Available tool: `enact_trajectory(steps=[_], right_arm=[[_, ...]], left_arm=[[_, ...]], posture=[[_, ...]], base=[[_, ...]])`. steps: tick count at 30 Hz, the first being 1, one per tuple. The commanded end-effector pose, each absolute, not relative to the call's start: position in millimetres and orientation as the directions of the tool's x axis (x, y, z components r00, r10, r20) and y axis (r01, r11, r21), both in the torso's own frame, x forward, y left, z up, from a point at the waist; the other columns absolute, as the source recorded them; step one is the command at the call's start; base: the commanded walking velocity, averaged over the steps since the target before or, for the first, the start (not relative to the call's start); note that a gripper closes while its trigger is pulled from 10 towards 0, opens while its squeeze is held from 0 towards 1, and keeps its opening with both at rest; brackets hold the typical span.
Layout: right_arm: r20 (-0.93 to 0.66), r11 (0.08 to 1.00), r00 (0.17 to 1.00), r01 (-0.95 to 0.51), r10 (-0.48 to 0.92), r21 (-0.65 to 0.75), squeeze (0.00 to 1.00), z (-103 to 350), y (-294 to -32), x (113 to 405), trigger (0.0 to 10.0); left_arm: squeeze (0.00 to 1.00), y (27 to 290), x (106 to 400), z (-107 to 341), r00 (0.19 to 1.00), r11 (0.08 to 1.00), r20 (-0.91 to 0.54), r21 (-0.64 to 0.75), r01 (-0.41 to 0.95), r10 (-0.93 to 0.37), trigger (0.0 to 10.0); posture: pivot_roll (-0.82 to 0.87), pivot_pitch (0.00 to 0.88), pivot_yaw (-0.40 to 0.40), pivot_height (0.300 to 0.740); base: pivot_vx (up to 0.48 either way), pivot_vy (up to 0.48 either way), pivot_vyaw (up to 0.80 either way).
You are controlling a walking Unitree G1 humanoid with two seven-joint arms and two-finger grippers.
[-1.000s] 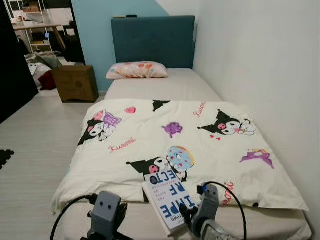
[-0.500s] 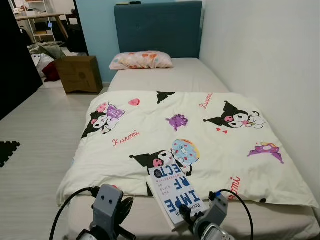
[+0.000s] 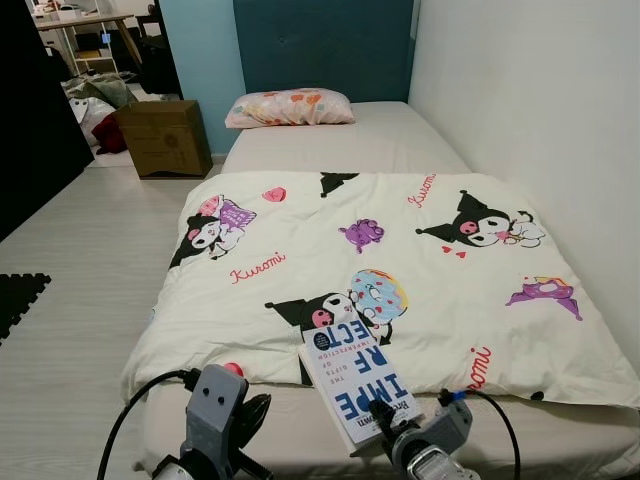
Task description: Clean up the room
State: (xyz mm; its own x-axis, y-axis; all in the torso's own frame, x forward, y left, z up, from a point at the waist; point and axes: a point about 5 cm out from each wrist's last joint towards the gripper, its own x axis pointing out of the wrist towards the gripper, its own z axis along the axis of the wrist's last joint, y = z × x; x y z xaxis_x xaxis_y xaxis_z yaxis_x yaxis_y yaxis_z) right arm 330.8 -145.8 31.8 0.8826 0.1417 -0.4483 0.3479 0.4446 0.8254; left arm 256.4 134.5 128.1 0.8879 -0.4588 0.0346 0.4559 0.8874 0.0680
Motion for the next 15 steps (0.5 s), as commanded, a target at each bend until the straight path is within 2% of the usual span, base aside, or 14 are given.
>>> enact_trajectory(steps=[1, 3, 5, 11, 15], right_arm=[[-0.447, 0.35, 0.876, 0.367, 0.182, 0.862, 0.0, 22, -133, 323, 10.0], [-0.409, 0.281, 0.889, 0.346, 0.207, 0.895, 0.0, 22, -128, 322, 10.0], [-0.379, 0.255, 0.899, 0.322, 0.221, 0.912, 0.0, 21, -124, 321, 10.0], [-0.341, 0.238, 0.91, 0.286, 0.235, 0.928, 0.0, 22, -121, 320, 10.0], [-0.242, 0.221, 0.946, 0.193, 0.217, 0.956, 0.0, 25, -120, 319, 10.0]], left_arm=[[0.0, 141, 253, 125, 0.891, 0.889, 0.011, 0.07, 0.452, -0.454, 10.0], [0.0, 142, 252, 126, 0.89, 0.888, 0.012, 0.072, 0.454, -0.456, 10.0], [0.0, 143, 252, 127, 0.888, 0.886, 0.011, 0.074, 0.457, -0.459, 10.0], [0.0, 144, 251, 128, 0.888, 0.886, 0.013, 0.075, 0.457, -0.459, 10.0], [0.0, 146, 249, 128, 0.891, 0.889, 0.017, 0.08, 0.45, -0.453, 10.0]], posture=[[0.05, 0.311, 0.068, 0.577], [0.06, 0.31, 0.07, 0.577], [0.06, 0.308, 0.073, 0.577], [0.07, 0.306, 0.074, 0.577], [0.07, 0.297, 0.073, 0.577]], base=[[0.0, 0.0, 0.0], [0.0, 0.0, 0.0], [0.0, 0.0, 0.0], [0.0, 0.0, 0.0], [0.0, 0.0, 0.0]])
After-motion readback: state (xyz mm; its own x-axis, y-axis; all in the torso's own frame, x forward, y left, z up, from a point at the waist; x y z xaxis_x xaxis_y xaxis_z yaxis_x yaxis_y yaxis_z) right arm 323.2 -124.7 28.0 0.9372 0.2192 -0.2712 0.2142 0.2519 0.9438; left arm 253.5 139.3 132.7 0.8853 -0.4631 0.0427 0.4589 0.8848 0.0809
